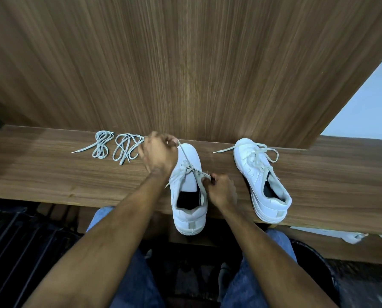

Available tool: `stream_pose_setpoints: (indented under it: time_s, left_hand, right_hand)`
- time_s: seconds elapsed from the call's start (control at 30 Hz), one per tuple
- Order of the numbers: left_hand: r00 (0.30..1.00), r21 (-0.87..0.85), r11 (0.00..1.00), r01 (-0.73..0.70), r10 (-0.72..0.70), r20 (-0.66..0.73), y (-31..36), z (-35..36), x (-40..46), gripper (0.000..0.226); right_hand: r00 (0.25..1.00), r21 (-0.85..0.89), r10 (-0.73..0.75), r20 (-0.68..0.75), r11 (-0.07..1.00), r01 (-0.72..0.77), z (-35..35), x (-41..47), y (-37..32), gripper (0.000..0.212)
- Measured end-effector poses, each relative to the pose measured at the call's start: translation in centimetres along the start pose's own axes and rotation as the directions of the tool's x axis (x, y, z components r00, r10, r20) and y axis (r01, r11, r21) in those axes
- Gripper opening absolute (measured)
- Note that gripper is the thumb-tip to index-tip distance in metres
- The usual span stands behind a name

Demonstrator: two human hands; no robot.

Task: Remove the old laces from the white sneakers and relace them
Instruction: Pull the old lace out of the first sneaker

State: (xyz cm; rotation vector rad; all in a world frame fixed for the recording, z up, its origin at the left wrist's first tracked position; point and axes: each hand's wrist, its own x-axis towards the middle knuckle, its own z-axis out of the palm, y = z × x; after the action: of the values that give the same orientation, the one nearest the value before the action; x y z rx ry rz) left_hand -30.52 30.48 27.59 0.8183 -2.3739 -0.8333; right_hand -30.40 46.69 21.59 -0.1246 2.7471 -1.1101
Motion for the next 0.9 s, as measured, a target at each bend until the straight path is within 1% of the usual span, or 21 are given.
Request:
stream_pose_setpoints:
  time_s: [0.07, 0.13, 0.27, 0.37, 0.4, 0.43, 0.47, 0.5, 0.53, 0.6, 0.67, 0.7, 0.73, 0.8, 0.83, 0.87, 0.9]
  left_hand:
    - [0.994, -0.129, 0.99, 0.057, -0.069, -0.086, 0.1, -0.8, 1.4, 0.019]
    - [0.98, -0.228, 0.968, 0.106, -0.14, -0.138, 0.0, -1.1, 2.3, 0.013]
    - [0.919, -0.445, 0.869, 0.217, -0.336, -0.208, -1.0, -0.9, 2.9, 0.007]
    - [0.893, -0.564, 0.801, 0.202, -0.387, -0.23, -2.1, -0.6, 3.0, 0.008]
    - [0.898, -0.565, 0.8, 0.202, -0.381, -0.218, -2.4, -0.5, 3.0, 0.014]
    - [0.915, -0.513, 0.829, 0.221, -0.358, -0.184, -2.6, -0.3, 2.7, 0.025]
    - [0.938, -0.412, 0.879, 0.242, -0.321, -0.134, -2.8, 0.0, 2.1, 0.039]
    - [0.96, -0.284, 0.929, 0.237, -0.269, -0.081, -2.9, 0.4, 1.3, 0.051]
    - [0.979, -0.161, 0.968, 0.192, -0.2, -0.036, -3.2, 0.8, 0.5, 0.055]
    - [0.995, 0.043, 0.999, 0.032, -0.036, 0.098, -3.4, 1.9, -1.3, 0.05]
    - [0.96, 0.177, 0.98, -0.086, 0.034, 0.277, -3.8, 3.1, -2.9, 0.041]
    - [0.942, 0.207, 0.971, -0.12, 0.045, 0.334, -3.9, 3.6, -3.5, 0.037]
    - [0.936, 0.222, 0.964, -0.144, 0.059, 0.348, -4.0, 4.0, -4.0, 0.032]
    - [0.952, 0.209, 0.966, -0.155, 0.089, 0.294, -3.9, 4.2, -4.4, 0.019]
    - [0.963, 0.174, 0.974, -0.143, 0.096, 0.252, -3.7, 4.2, -4.2, 0.013]
    - [0.974, 0.123, 0.986, -0.115, 0.088, 0.21, -3.6, 4.0, -4.0, 0.01]
    - [0.985, 0.046, 0.997, -0.059, 0.051, 0.166, -3.5, 3.8, -3.6, 0.009]
  right_hand:
    - [1.0, -0.002, -0.004, 0.003, 1.0, 0.004, 0.0, -0.1, 0.0, 0.024]
    - [1.0, -0.001, -0.007, 0.001, 1.0, 0.007, 0.0, -0.2, 0.0, 0.024]
    - [1.0, 0.007, 0.002, 0.007, 1.0, -0.002, 0.0, -0.1, 0.0, 0.022]
    - [1.0, 0.007, 0.01, 0.008, 1.0, -0.01, 0.1, -0.1, 0.1, 0.02]
    - [1.0, 0.011, 0.01, 0.006, 1.0, -0.01, 0.1, -0.1, 0.1, 0.019]
    - [1.0, 0.012, 0.012, 0.004, 1.0, -0.012, 0.0, -0.1, 0.0, 0.019]
    - [1.0, 0.014, 0.015, 0.003, 1.0, -0.015, 0.0, -0.2, 0.0, 0.019]
    - [1.0, 0.016, 0.015, -0.001, 1.0, -0.015, 0.0, -0.3, -0.1, 0.019]
    - [1.0, 0.014, 0.011, -0.005, 1.0, -0.011, 0.0, -0.3, -0.2, 0.019]
    - [1.0, 0.011, -0.001, -0.011, 1.0, 0.001, -0.1, -0.4, -0.3, 0.02]
    - [1.0, 0.01, -0.007, -0.013, 1.0, 0.007, -0.2, -0.4, -0.4, 0.021]
    - [1.0, 0.007, -0.005, -0.013, 1.0, 0.005, -0.2, -0.5, -0.4, 0.021]
    - [1.0, 0.003, -0.004, -0.014, 1.0, 0.005, -0.3, -0.5, -0.4, 0.021]
    - [1.0, 0.006, -0.003, -0.017, 1.0, 0.003, -0.3, -0.6, -0.4, 0.021]
    - [1.0, 0.012, 0.001, -0.018, 1.0, -0.001, -0.3, -0.6, -0.4, 0.022]
    - [1.0, 0.012, 0.007, -0.021, 1.0, -0.006, -0.3, -0.6, -0.4, 0.022]
    - [1.0, 0.01, 0.012, -0.022, 1.0, -0.012, -0.4, -0.6, -0.5, 0.022]
